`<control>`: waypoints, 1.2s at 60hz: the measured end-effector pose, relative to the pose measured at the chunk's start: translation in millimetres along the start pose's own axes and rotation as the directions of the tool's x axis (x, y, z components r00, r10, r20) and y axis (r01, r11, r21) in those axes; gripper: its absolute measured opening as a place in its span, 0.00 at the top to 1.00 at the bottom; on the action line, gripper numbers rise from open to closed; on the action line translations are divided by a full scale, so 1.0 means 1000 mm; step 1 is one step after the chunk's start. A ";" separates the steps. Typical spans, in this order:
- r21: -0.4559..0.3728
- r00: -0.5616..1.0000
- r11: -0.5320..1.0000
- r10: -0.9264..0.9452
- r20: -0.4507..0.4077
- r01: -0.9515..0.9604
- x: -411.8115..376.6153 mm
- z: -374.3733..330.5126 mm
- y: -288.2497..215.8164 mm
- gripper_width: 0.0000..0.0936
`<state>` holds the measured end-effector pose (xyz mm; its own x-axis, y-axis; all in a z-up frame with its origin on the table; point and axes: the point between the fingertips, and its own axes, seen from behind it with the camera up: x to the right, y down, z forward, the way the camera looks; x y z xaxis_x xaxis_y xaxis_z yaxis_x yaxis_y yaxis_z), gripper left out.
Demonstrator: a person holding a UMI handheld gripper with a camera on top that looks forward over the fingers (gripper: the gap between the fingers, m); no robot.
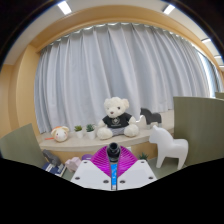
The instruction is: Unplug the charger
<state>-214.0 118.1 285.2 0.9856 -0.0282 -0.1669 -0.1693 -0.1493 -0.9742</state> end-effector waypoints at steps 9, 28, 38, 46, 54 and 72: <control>-0.132 0.997 0.990 -0.063 -0.039 0.058 0.064 0.018 0.061 0.95; -0.457 0.993 0.887 -0.099 -0.070 0.057 0.129 0.015 0.265 0.94; -0.495 0.994 0.869 -0.059 -0.096 0.004 0.137 0.010 0.294 0.89; -0.499 0.993 0.866 -0.030 -0.110 -0.030 0.138 0.010 0.294 0.80; -0.481 0.987 0.876 -0.037 -0.155 -0.043 0.144 0.005 0.276 0.49; -0.276 0.990 0.961 -0.012 -0.141 -0.027 0.089 -0.059 0.147 0.08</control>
<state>-151.5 35.5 136.0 0.9774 -0.1653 -0.1320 -0.1904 -0.4154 -0.8895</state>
